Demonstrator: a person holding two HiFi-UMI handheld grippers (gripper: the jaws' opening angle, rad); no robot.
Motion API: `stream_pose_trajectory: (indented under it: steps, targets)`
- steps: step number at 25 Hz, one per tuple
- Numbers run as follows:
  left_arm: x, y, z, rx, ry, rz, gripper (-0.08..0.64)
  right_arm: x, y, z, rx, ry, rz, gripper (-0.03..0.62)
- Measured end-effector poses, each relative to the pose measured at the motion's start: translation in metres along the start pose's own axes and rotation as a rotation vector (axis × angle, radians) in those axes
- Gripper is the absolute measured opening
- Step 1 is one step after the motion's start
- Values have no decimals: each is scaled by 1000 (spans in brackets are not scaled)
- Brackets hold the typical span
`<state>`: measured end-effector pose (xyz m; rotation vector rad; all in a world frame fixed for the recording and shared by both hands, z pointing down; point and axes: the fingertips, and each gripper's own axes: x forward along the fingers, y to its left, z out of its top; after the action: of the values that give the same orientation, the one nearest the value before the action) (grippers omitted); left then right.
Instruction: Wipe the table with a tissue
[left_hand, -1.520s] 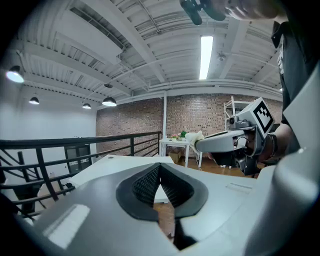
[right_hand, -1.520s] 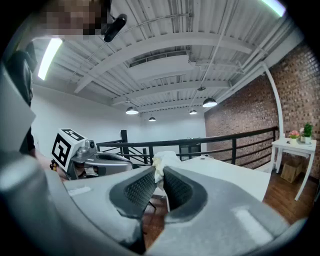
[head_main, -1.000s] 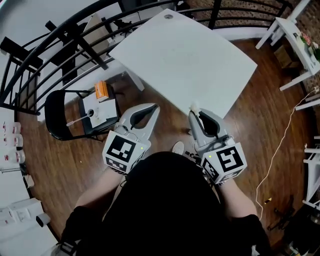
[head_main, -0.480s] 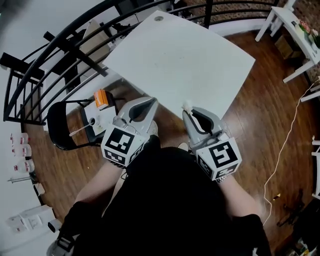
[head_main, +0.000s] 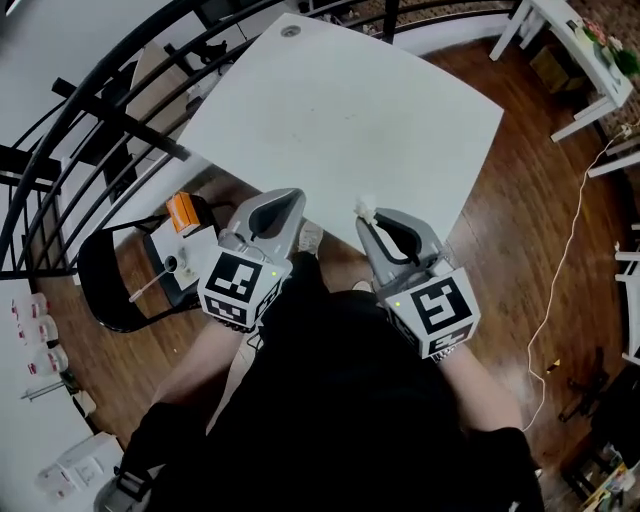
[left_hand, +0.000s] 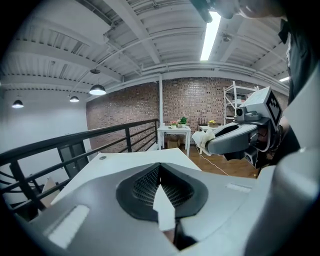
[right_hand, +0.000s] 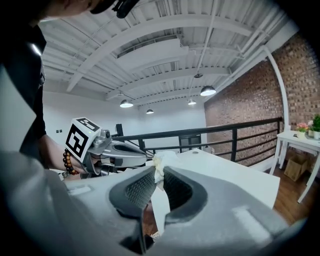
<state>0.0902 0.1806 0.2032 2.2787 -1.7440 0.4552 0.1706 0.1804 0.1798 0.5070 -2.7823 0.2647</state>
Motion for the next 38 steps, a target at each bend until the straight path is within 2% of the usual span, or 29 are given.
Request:
stream_pose_trajectory:
  steps: [6,12,16,28,38]
  targets:
    - [28,55,-26,-46,64,-46,17,63,-13,-13,68,109,-22,32]
    - [60,112,-52,-36,115,-70,17,135,-25,-30,130,212,-26,32]
    - [77,141,-70,-56,149,-91,17,177,-30,-42,159,269,-29,32]
    - [108,185,-99,-94,217,-147,17,257,-49,-86,243,407,-49,32]
    - [123,202,-113,-125,239,-186,17,291,-59,-124,284,526,-80,32]
